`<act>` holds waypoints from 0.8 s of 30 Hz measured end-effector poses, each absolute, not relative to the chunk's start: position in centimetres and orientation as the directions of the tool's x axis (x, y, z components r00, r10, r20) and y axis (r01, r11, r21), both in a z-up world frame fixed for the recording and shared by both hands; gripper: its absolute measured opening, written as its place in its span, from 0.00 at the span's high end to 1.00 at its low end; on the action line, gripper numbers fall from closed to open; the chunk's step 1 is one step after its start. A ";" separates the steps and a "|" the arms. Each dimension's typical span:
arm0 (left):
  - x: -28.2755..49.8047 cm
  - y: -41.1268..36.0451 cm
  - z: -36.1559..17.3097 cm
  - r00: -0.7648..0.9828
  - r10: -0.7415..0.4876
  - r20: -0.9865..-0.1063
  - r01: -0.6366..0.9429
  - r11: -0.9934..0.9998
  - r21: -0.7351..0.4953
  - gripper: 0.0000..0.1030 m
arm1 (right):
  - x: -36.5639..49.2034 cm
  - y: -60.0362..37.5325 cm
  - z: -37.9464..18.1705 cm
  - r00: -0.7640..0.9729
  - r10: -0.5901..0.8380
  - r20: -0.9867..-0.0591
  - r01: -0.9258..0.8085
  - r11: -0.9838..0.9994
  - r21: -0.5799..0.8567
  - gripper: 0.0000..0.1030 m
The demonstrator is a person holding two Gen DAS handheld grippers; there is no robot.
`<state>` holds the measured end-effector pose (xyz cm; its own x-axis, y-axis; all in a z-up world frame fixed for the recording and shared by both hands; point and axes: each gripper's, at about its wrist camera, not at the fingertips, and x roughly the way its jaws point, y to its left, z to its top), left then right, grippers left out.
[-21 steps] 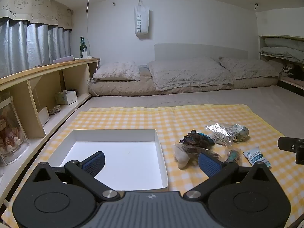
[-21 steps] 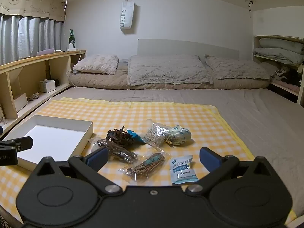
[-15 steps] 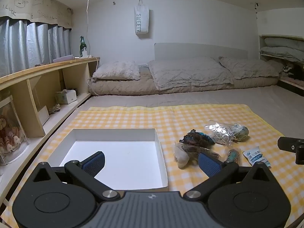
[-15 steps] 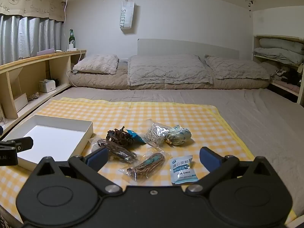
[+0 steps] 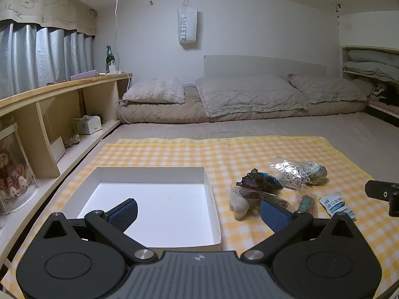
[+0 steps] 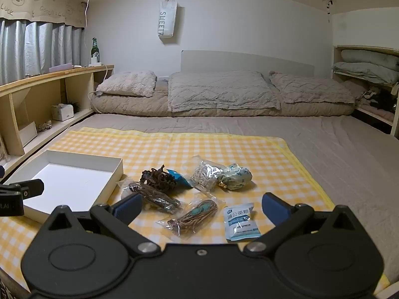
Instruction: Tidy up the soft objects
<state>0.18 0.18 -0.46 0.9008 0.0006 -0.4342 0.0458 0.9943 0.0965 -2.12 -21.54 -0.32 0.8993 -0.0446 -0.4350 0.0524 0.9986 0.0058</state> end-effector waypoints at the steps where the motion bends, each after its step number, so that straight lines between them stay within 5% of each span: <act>1: 0.2 0.2 -0.5 0.901 0.000 -0.434 0.046 0.994 0.097 0.00 | -2.1 -21.5 -0.3 0.899 -0.044 -0.435 0.052 0.999 0.006 0.00; 24: 0.1 0.3 -0.5 0.900 0.001 -0.437 0.045 0.995 0.094 0.00 | -2.2 -21.5 -0.4 0.898 -0.042 -0.437 0.052 0.999 0.009 0.00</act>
<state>0.09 0.29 -0.51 0.8996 0.0009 -0.4368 0.0448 0.9945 0.0944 -2.17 -21.51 -0.38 0.8985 -0.0423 -0.4369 0.0516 0.9986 0.0094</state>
